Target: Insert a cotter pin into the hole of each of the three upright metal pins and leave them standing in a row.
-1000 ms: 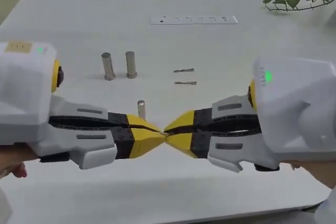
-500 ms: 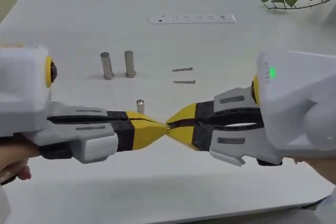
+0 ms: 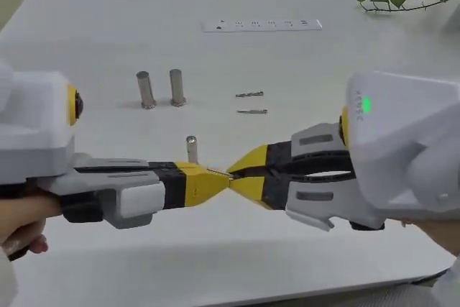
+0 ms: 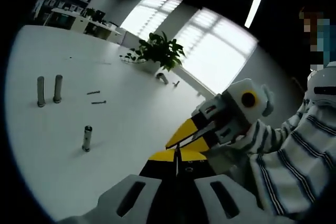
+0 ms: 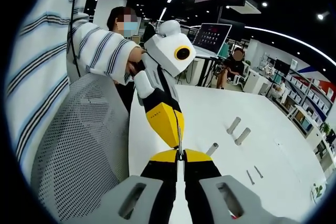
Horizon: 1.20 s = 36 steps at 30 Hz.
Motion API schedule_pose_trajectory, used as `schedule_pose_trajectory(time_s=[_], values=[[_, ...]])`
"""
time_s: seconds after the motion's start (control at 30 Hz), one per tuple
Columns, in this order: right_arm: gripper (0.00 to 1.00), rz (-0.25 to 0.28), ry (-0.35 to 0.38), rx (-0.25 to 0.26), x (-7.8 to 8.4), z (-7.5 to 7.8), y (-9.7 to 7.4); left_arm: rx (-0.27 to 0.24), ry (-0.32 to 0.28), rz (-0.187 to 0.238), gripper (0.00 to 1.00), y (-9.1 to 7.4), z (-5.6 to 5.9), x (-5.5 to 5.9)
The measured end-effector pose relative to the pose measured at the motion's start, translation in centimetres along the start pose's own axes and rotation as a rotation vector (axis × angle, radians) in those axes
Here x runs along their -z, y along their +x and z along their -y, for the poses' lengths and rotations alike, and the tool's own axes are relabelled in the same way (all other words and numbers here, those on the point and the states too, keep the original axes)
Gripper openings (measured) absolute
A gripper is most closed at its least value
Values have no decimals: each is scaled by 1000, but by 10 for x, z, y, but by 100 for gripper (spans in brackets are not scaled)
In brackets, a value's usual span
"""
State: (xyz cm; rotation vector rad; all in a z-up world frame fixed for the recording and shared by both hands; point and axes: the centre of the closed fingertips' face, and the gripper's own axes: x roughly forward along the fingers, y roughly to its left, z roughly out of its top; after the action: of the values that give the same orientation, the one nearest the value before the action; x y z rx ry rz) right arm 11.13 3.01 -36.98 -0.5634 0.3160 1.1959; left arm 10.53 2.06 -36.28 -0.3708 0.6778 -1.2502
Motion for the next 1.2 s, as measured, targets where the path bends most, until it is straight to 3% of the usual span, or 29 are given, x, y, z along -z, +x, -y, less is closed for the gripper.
schedule_pose_trajectory(time_s=[0.1, 0.2, 0.4, 0.53, 0.77, 1.2], values=[[0, 2, 3, 4, 0, 1, 0, 3, 1, 1, 0, 0, 1, -1], [0, -2, 3, 7, 1, 1, 0, 9, -44, -10, 0, 1, 1, -1], [0, -19, -3, 13, 4, -1, 0, 30, -56, -30, 0, 3, 3, 3], [0, -27, -3, 18, 6, -2, 0, 17, -50, -52, 0, 3, 0, 7], [0, -33, -2, 21, 8, -1, -1, -2, -54, -36, 8, 0, -4, 4], [0, -31, 7, 8, 7, -5, 0, -13, -36, -26, 0, -2, -5, 0]])
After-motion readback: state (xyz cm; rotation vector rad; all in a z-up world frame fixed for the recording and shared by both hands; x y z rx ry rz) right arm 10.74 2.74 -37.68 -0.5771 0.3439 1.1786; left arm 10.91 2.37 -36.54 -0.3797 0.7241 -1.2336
